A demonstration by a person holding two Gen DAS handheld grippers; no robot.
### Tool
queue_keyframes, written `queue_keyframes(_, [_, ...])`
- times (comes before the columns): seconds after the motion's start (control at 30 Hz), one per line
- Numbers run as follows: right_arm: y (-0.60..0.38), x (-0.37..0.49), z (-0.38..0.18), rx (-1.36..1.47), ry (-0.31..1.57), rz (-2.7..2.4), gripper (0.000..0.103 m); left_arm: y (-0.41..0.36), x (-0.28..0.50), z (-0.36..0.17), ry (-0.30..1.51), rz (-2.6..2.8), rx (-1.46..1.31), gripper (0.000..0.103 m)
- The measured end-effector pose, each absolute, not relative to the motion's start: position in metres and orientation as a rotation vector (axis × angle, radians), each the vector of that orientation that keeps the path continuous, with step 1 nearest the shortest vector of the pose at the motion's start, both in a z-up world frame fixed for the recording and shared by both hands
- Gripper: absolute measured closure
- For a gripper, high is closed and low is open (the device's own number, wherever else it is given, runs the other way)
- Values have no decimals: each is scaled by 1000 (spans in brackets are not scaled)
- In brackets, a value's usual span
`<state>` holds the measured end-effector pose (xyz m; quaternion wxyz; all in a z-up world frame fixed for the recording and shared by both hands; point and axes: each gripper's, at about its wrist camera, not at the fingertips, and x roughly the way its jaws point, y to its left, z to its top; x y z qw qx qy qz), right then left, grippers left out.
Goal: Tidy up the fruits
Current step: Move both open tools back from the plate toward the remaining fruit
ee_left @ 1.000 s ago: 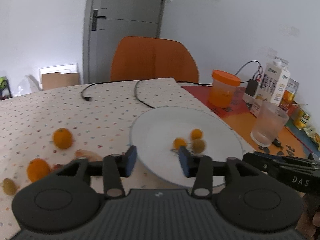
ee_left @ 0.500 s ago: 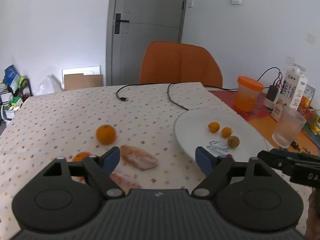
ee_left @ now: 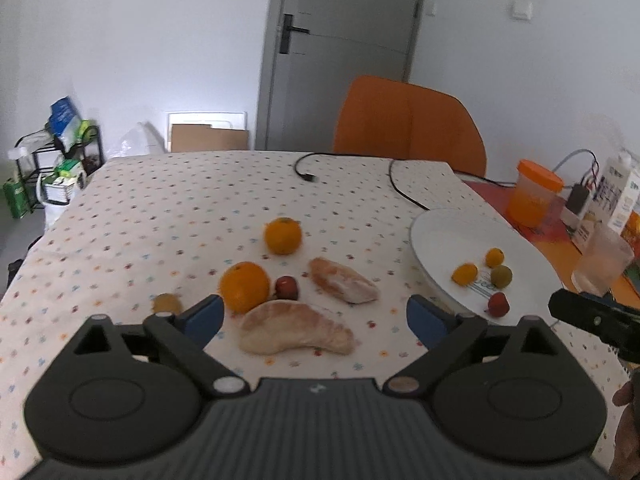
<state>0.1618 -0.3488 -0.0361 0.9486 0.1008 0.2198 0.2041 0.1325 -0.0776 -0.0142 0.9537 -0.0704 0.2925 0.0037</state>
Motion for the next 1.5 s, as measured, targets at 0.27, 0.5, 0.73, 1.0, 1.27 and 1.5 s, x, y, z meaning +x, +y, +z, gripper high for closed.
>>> queue_keyframes(0.27, [-336, 157, -33, 196, 469, 415, 0, -58, 116, -18, 549, 23, -188, 0])
queue_keyframes(0.5, [-317, 152, -32, 175, 474, 433, 0, -38, 102, -18, 523, 30, -215, 0])
queue_keyframes(0.73, [-299, 149, -33, 158, 489, 453, 0, -22, 91, -21, 533, 28, -221, 0])
queue_keyframes(1.0, [-280, 147, -32, 133, 500, 482, 0, -16, 85, -26, 539, 28, -200, 0])
queue_keyframes(1.27, [-267, 149, -31, 146, 516, 535, 0, -5, 88, -32, 575, 60, -216, 0])
queue_keyframes(1.5, [-246, 152, -34, 119, 530, 573, 1, 13, 89, -36, 573, 81, -230, 0])
